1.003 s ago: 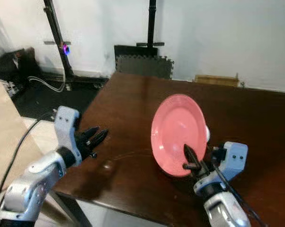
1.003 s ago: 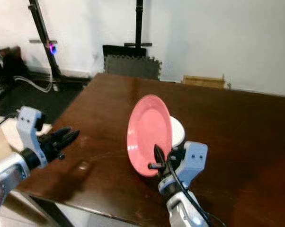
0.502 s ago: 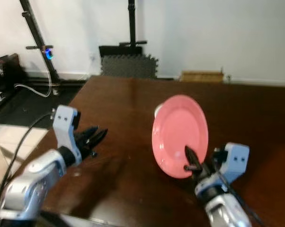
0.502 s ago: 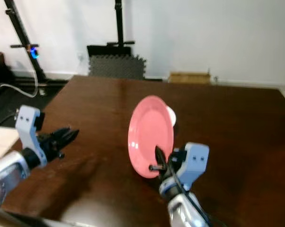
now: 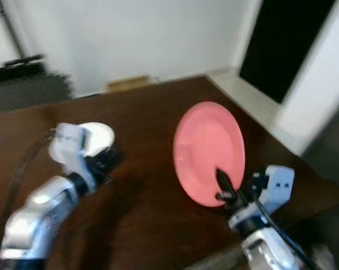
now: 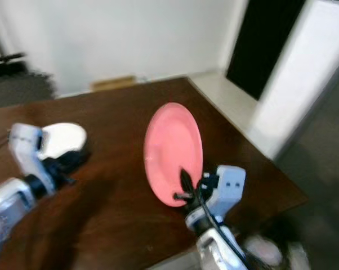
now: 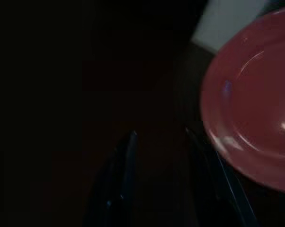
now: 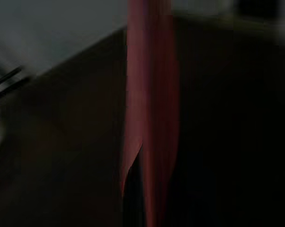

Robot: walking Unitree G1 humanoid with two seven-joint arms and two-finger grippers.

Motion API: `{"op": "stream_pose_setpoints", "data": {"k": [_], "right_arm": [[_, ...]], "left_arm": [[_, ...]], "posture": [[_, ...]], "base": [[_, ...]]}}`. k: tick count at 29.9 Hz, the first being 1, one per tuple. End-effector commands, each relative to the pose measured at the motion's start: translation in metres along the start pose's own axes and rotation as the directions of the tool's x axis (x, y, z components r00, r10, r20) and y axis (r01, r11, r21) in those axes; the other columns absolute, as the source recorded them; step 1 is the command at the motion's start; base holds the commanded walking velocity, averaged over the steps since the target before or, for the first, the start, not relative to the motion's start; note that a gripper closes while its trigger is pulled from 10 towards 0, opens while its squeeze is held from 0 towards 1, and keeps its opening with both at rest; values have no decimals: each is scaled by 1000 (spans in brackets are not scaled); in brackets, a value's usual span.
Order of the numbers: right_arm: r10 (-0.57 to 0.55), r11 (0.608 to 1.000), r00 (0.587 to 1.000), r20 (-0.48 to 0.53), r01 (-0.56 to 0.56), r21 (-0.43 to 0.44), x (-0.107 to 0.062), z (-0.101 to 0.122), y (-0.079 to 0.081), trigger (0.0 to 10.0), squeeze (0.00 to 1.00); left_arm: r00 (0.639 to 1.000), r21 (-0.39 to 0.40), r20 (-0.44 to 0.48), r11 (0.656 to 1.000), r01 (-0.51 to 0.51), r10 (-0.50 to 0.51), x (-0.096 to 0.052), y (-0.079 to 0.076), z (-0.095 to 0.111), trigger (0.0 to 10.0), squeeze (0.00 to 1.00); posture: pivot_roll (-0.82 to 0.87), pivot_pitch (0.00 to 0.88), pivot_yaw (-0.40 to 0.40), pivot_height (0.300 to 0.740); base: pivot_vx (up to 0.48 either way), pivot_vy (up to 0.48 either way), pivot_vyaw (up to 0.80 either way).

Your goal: Setting the table

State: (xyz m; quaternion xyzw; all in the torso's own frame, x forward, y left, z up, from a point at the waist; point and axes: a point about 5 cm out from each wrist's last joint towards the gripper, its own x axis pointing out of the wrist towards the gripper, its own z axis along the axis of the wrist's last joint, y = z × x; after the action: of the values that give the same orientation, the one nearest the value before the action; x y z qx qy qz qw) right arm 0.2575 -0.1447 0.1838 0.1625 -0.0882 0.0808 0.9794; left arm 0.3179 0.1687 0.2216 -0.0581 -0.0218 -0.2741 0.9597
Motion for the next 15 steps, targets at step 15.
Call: {"op": "stream_pose_setpoints", "data": {"k": [15], "right_arm": [[21, 1000, 1000, -4, -21, 7, -2, -1, 8, 10000, 0]], "left_arm": [[999, 35, 0, 999, -39, 39, -6, 8, 0, 10000, 0]], "posture": [[34, 99, 39, 740]], "base": [[0, 0, 0]]}}
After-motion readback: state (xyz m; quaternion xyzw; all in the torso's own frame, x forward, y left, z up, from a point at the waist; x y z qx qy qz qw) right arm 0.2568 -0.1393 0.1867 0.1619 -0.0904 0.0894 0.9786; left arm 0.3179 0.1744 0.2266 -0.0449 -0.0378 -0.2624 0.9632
